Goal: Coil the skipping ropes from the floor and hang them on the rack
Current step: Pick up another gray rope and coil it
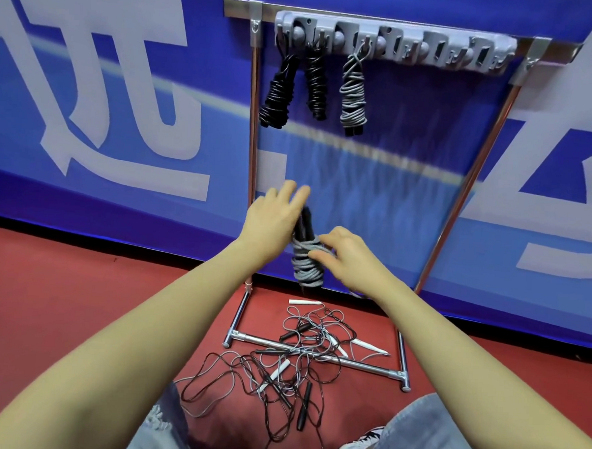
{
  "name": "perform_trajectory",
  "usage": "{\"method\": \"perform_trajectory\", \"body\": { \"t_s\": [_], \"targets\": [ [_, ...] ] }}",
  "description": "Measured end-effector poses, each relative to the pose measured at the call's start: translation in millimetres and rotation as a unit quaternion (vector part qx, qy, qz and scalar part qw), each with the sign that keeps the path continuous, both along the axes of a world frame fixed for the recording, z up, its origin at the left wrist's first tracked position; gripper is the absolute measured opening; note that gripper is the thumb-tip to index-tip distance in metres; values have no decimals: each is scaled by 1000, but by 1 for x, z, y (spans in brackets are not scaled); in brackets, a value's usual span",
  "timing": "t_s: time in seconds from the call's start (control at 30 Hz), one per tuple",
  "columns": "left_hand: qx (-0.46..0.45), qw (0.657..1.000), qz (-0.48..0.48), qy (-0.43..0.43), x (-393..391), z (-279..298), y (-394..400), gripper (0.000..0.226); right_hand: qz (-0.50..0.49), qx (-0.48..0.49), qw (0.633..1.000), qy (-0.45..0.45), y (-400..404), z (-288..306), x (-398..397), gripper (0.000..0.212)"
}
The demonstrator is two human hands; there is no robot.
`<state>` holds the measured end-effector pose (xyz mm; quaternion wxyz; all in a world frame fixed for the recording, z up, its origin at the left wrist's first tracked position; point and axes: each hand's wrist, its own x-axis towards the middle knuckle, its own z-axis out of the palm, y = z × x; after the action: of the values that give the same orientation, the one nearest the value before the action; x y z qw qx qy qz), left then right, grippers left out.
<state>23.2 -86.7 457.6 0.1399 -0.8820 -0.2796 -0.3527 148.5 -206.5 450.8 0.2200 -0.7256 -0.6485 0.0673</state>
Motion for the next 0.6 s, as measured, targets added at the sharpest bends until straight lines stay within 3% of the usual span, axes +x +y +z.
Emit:
{"method": "perform_trajectory", "body": {
  "t_s": [0.03,0.1,0.17,0.23,0.33,0.47,0.6],
  "targets": [
    [-127,991,10,-46,0,1,-5,49,-22,26,999,37,0,-1,1,33],
    [-363,923,-31,-120,-3,-4,-15,44,-76,74,988,115,1,-2,2,32],
    [-464,875,-99,-101,-5,-10,-25,49,-116,105,969,192,0,-2,3,33],
    [-482,864,-138,-37,-6,-14,-35,62,-132,119,953,245,3,-2,4,30],
    [-433,895,-103,8,2,-16,-37,61,-117,123,937,305,3,-3,2,36],
    [-442,895,-54,-21,13,-22,-39,48,-61,104,931,344,0,-3,-1,17],
    [-384,923,10,-42,12,-20,-39,39,-22,66,946,316,-5,1,1,20]
  ]
}}
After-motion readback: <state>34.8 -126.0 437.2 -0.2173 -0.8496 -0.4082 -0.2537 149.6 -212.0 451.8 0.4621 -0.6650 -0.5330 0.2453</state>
